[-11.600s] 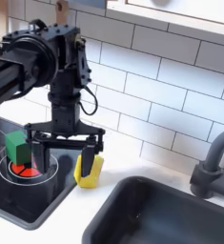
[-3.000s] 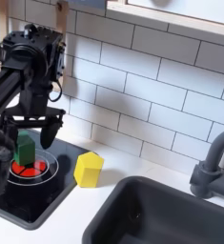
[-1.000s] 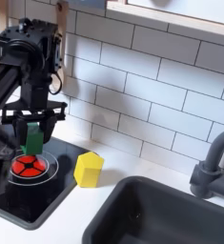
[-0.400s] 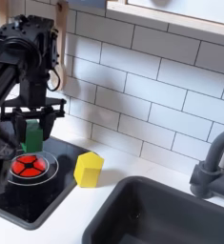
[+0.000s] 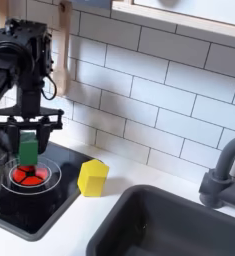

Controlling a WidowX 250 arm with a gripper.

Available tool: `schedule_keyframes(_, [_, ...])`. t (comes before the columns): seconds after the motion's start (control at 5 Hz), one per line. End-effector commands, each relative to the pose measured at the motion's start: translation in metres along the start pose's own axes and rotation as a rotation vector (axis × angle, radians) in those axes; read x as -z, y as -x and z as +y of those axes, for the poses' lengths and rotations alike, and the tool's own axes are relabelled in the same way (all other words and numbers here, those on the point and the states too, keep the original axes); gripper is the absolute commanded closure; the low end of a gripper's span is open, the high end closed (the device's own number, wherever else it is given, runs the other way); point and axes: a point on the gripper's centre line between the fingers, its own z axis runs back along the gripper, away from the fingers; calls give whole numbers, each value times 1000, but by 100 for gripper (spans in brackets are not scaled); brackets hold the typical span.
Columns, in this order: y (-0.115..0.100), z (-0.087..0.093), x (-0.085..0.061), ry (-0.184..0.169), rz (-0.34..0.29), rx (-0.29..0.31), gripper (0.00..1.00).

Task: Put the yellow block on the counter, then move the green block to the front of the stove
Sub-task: 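Move the green block to the front of the stove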

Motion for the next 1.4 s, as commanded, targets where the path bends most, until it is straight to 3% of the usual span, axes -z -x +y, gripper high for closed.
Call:
schedule_keyframes(0.0, [4, 6, -10, 66, 62, 147, 100])
schedule_keyframes(0.2, [6, 7, -8, 82, 80, 239, 100])
schedule_keyframes(0.4, [4, 12, -5, 64, 56, 280, 100])
schedule_keyframes(0.6, [3, 15, 7, 72, 68, 323, 100])
schedule_keyframes(0.8, [4, 15, 5, 64, 19, 382, 100])
schedule_keyframes(1.0, [2, 14, 5, 60, -32, 413, 100])
schedule_keyframes(1.2, [4, 16, 3, 60, -50, 409, 100])
